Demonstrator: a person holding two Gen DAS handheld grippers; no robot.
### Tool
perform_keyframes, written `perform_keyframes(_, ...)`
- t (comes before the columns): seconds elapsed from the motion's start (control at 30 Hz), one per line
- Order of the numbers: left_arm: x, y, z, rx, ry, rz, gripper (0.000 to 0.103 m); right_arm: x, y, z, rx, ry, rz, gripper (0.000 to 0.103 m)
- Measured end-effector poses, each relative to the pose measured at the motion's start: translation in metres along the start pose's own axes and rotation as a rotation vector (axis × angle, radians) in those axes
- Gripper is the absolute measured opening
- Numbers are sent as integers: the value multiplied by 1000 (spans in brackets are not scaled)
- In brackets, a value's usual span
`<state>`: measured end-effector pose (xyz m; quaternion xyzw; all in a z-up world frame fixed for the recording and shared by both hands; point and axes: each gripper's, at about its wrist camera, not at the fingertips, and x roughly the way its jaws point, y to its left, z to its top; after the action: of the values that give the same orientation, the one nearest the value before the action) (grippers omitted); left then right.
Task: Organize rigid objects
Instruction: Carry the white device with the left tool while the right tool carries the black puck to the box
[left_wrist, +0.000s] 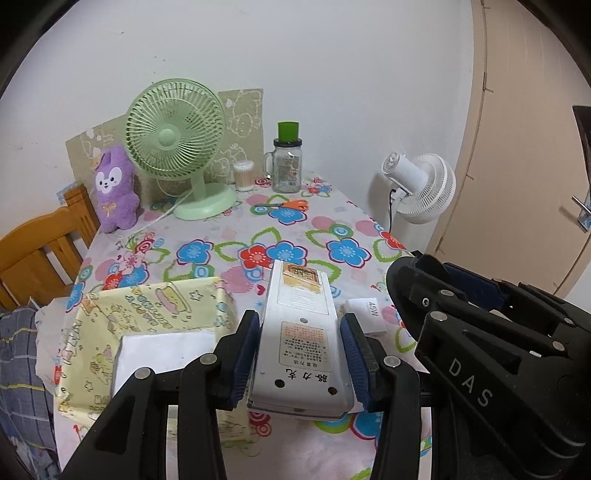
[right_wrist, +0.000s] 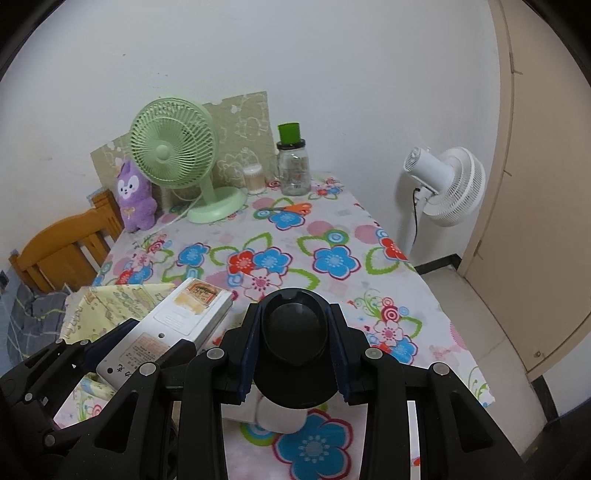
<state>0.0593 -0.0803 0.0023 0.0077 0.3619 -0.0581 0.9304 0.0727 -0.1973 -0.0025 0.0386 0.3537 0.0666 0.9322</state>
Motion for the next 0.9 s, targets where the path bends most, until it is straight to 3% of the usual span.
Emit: perform_keyframes(0.9,-8,80,-6,-32,14,33,47,16,84,0,-42,21,33,38)
